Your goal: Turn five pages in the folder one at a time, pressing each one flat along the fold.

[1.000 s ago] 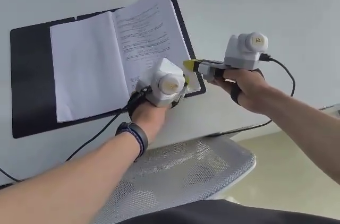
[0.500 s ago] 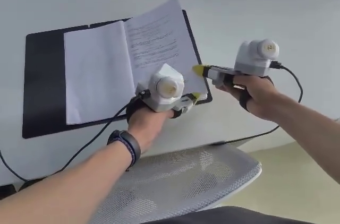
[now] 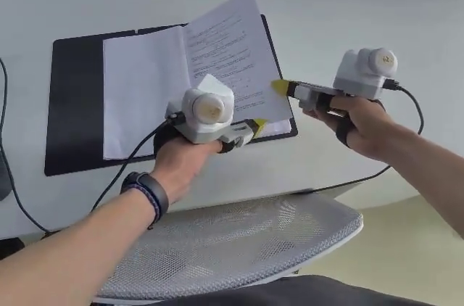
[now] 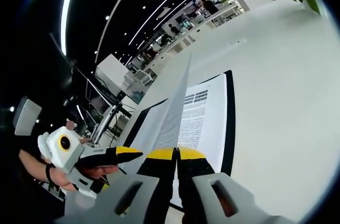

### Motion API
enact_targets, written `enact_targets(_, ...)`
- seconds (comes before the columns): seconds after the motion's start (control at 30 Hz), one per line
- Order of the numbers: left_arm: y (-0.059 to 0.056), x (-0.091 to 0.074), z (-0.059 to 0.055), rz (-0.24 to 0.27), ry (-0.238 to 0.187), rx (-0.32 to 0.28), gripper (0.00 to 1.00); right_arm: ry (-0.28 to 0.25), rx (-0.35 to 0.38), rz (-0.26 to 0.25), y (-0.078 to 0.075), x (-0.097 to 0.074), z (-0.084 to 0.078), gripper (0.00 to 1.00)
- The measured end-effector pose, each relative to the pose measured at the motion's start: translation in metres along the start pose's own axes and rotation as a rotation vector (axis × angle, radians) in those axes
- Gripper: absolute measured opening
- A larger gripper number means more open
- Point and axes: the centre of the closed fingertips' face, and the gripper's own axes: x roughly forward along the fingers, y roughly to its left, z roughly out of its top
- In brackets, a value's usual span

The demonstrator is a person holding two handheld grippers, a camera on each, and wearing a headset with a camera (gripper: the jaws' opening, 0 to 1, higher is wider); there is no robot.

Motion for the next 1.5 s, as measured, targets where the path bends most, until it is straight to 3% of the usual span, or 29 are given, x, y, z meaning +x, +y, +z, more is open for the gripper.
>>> enact_targets(0.27,0.016,-0.025,0.002,0.024,-0.025,-0.035,0.53,-0.016,-0.006,0.035,0.019,-0.002,0.01,0.0)
enact_targets(0.4,0.025,-0.046,0.004,0.039,-0.042,-0.037,0.56,-0.026,-0.015,0.049,0.029,-0.002,0.014,0.0)
enact_targets(0.73,0.069,-0.102,-0.006,0.126,-0.074,-0.08,0.64,-0.057,-0.042,0.134,0.071,0.005,0.027,0.0)
enact_targets(0.87,0.079,-0.121,-0.008,0.155,-0.081,-0.092,0.68,-0.065,-0.053,0.171,0.087,0.011,0.032,0.0)
enact_targets(1.13,0.104,-0.163,-0.028,0.226,-0.086,-0.137,0.72,-0.035,-0.14,0.279,0.143,0.04,0.032,0.0)
enact_targets(1.5,0.134,-0.2,-0.028,0.29,-0.123,-0.178,0.75,0.041,-0.17,0.366,0.195,0.093,0.009,0.0)
